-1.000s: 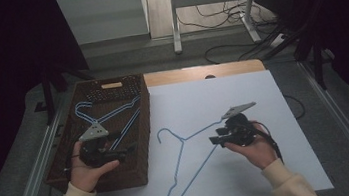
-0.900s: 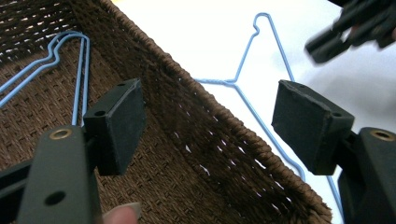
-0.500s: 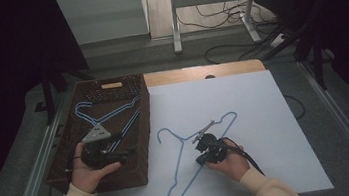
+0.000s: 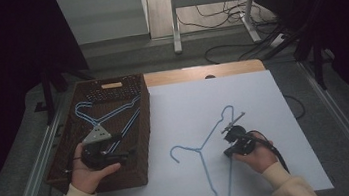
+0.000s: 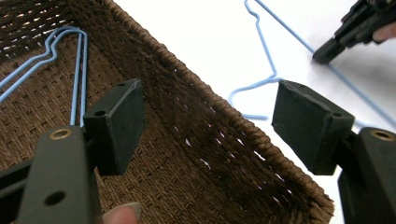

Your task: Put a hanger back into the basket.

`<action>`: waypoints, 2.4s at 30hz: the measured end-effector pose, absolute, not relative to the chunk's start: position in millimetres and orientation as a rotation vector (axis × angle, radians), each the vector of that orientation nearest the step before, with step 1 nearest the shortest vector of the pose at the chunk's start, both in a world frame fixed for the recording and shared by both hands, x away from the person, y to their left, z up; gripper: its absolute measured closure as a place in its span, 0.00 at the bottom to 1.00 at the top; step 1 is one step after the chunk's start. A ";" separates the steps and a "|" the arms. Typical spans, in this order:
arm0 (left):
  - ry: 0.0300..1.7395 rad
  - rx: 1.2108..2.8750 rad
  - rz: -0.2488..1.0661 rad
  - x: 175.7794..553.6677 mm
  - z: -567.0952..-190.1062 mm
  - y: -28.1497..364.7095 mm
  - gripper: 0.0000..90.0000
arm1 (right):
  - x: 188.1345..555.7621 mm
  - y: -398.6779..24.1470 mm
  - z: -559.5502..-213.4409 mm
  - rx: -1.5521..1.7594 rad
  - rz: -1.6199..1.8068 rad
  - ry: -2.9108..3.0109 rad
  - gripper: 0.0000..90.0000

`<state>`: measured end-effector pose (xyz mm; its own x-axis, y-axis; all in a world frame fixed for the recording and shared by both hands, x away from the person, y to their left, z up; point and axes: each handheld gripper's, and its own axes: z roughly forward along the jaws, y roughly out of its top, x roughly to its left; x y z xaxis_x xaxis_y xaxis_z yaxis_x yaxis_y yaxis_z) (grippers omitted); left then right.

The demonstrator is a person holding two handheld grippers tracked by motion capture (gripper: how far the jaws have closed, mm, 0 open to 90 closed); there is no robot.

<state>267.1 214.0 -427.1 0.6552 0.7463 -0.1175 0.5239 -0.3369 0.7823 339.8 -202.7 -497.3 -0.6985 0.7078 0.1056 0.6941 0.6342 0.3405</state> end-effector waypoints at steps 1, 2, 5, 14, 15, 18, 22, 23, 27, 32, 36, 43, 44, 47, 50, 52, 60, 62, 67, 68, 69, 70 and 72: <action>0.986 2.022 0.332 267.1 -427.0 213.8 0.28 | 342.9 -210.4 -496.6 1.229 0.552 2.785 1.00; 0.985 2.023 0.332 267.0 -426.9 213.4 0.28 | 345.2 -215.7 -496.1 1.246 0.540 2.767 1.00; 0.978 2.030 0.333 266.8 -426.5 212.5 0.28 | 355.5 -234.8 -495.3 1.318 0.533 2.721 1.00; 0.978 2.022 0.340 265.6 -424.7 212.8 0.28 | 379.8 -244.7 -493.0 1.328 0.475 2.583 1.00; 0.980 2.021 0.340 265.7 -424.6 213.2 0.28 | 378.1 -239.7 -491.6 1.315 0.504 2.595 1.00; 0.983 2.021 0.339 266.4 -425.3 213.6 0.28 | 374.8 -220.2 -487.8 1.281 0.529 2.623 1.00; 0.979 2.029 0.340 266.0 -425.8 213.3 0.28 | 388.0 -209.6 -493.9 1.366 0.517 2.566 0.99; 0.978 2.029 0.340 265.9 -425.7 213.5 0.28 | 391.4 -208.8 -496.3 1.385 0.521 2.551 0.99; 0.988 2.020 0.341 266.6 -426.1 215.4 0.28 | 399.3 -204.3 -498.0 1.420 0.580 2.538 0.99; 0.989 2.023 0.341 266.5 -426.6 215.6 0.28 | 406.9 -191.5 -498.8 1.398 0.563 2.530 0.99; 0.990 2.019 0.342 266.7 -426.3 216.3 0.28 | 408.8 -183.3 -499.5 1.385 0.569 2.536 0.99; 0.984 2.025 0.343 266.8 -425.7 215.6 0.28 | 409.0 -171.2 -502.8 1.355 0.648 2.579 0.99; 0.984 2.023 0.343 266.9 -425.6 215.7 0.28 | 408.1 -168.8 -503.3 1.346 0.655 2.585 0.99; 0.984 2.016 0.340 266.4 -425.0 216.2 0.28 | 400.3 -167.3 -499.3 1.310 0.702 2.609 0.99; 0.985 2.012 0.340 265.8 -424.7 217.9 0.28 | 371.8 -169.5 -485.9 1.225 0.742 2.664 0.99; 0.989 2.009 0.340 265.8 -425.1 218.8 0.28 | 350.6 -171.4 -484.0 1.168 0.728 2.722 1.00; 0.979 2.008 0.345 265.0 -422.5 217.5 0.28 | 300.2 -188.1 -494.3 1.114 0.602 2.814 1.00; 0.978 2.007 0.344 265.7 -422.7 216.9 0.28 | 297.0 -192.6 -495.4 1.113 0.569 2.808 1.00; 0.979 2.016 0.340 267.2 -424.8 216.7 0.28 | 295.9 -198.4 -497.4 1.101 0.543 2.828 1.00; 0.980 2.015 0.339 267.3 -425.1 217.1 0.28 | 296.0 -199.4 -496.8 1.096 0.524 2.816 1.00; 0.981 2.014 0.339 267.4 -425.3 217.5 0.28 | 296.9 -201.4 -496.5 1.089 0.504 2.797 1.00; 0.982 2.014 0.340 267.3 -425.3 218.1 0.28 | 298.7 -204.9 -496.1 1.092 0.493 2.783 1.00; 0.984 2.012 0.340 267.2 -425.5 218.9 0.28 | 304.8 -215.3 -495.3 1.125 0.484 2.752 1.00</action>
